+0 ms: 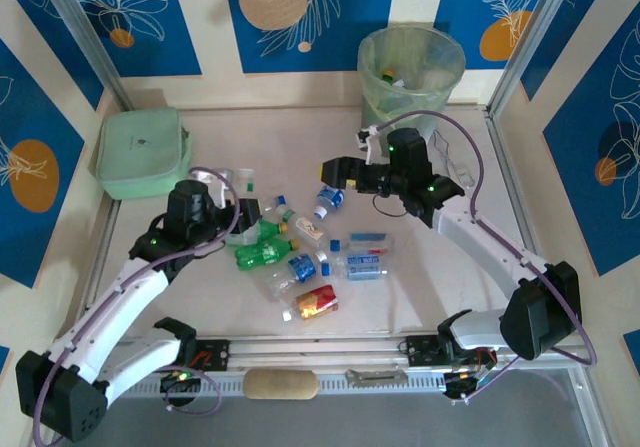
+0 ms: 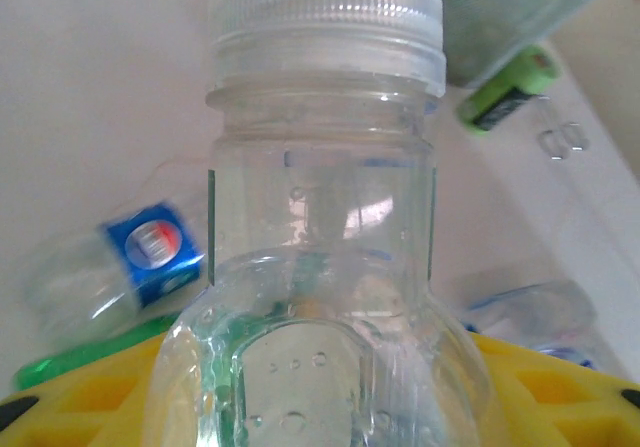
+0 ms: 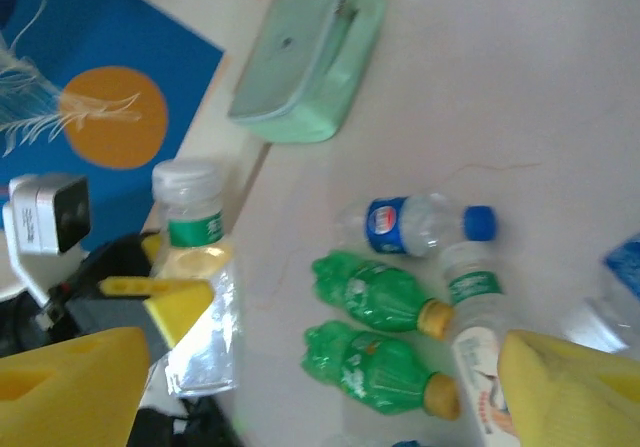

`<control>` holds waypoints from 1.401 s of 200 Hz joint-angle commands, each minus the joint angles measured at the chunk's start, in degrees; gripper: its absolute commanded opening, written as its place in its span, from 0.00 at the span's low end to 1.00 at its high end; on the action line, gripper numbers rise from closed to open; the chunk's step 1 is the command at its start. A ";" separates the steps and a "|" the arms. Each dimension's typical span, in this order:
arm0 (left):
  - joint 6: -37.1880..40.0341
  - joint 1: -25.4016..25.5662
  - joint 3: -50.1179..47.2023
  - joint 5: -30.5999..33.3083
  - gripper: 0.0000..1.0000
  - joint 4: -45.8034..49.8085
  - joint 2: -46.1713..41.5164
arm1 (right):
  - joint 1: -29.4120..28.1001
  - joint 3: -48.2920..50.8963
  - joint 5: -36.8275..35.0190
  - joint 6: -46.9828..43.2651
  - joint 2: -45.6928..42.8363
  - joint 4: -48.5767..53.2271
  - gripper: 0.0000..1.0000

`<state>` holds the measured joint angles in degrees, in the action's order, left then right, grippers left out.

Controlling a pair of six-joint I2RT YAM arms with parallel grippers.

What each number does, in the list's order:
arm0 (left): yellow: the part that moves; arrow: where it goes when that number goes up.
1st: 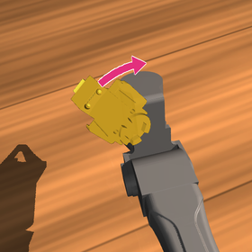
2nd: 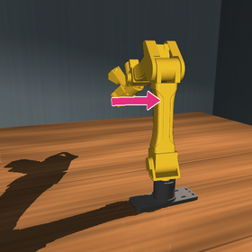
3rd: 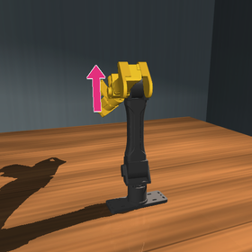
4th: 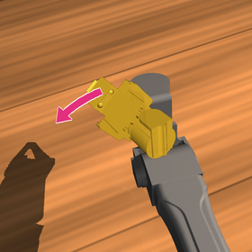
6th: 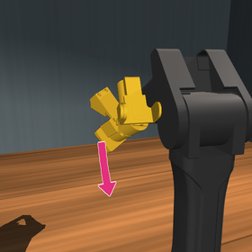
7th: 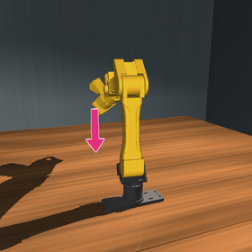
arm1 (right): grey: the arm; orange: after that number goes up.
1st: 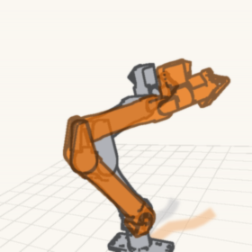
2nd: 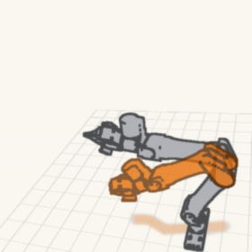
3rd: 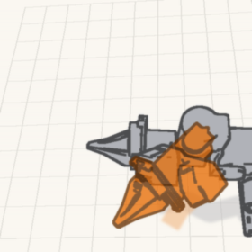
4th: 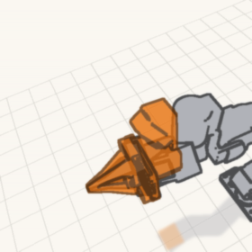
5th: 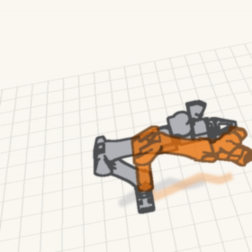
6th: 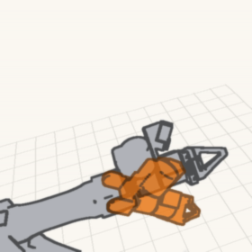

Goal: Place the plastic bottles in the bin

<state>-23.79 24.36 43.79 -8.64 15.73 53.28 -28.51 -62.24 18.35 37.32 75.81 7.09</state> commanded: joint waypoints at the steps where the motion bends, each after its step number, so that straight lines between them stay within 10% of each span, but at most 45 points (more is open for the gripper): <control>1: 3.84 2.23 2.42 -5.96 0.46 -7.05 1.82 | -1.90 -1.15 5.07 0.74 0.10 -2.37 0.88; 133: 4.43 13.17 2.44 -6.98 0.46 -14.68 5.27 | -8.38 -9.49 4.85 -0.67 9.09 -2.77 0.78; 212: 4.80 14.32 2.96 -8.41 0.46 -17.85 8.68 | -8.27 -8.50 2.76 -0.48 9.35 -3.06 0.52; 280: 3.63 14.32 2.49 -7.44 0.73 -20.27 9.87 | -7.40 -8.21 1.48 0.03 9.49 -3.56 0.36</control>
<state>-20.62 38.15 45.17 -15.59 -1.30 63.00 -36.12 -69.71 20.38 37.15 84.97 4.05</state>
